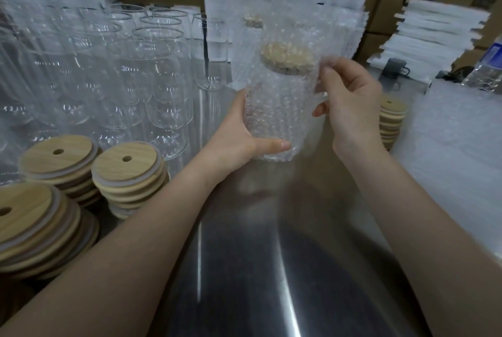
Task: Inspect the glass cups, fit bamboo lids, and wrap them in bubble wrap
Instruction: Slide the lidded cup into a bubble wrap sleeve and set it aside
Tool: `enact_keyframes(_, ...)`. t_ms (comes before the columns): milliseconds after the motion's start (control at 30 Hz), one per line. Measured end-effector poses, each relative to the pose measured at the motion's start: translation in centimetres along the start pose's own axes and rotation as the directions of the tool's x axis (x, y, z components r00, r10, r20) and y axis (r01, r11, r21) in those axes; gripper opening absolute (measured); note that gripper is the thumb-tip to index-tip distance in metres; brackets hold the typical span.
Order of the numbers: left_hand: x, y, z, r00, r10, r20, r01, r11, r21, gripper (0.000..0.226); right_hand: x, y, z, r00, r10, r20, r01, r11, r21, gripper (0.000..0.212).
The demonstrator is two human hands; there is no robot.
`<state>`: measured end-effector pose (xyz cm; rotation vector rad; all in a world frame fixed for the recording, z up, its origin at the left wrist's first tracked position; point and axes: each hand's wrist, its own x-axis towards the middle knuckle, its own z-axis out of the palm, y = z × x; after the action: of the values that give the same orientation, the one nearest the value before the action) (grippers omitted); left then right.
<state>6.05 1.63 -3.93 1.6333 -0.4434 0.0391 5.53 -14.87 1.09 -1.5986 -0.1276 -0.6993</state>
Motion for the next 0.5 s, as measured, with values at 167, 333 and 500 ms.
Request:
enact_keyframes(167, -0.1, 2.3, 0.4, 0.984, 0.053, -0.172, -0.079, 0.986, -0.145, 0.082, 0.1, -0.2, -0.2, 1.0, 0.003, 0.009, -0.003, 1.0, 0.027, 0.018)
enact_keyframes(333, 0.7, 5.5, 0.0, 0.937, 0.079, -0.339, -0.156, 0.966, -0.205, 0.046, 0.3, -0.4, -0.6, 0.998, 0.007, 0.056, -0.011, 0.997, 0.074, 0.022)
enact_keyframes(500, 1.5, 7.2, -0.2, 0.94, 0.059, -0.336, -0.118, 0.981, -0.156, 0.036, 0.2, -0.5, -0.5, 0.996, -0.055, 0.075, 0.05, 0.997, 0.062, 0.027)
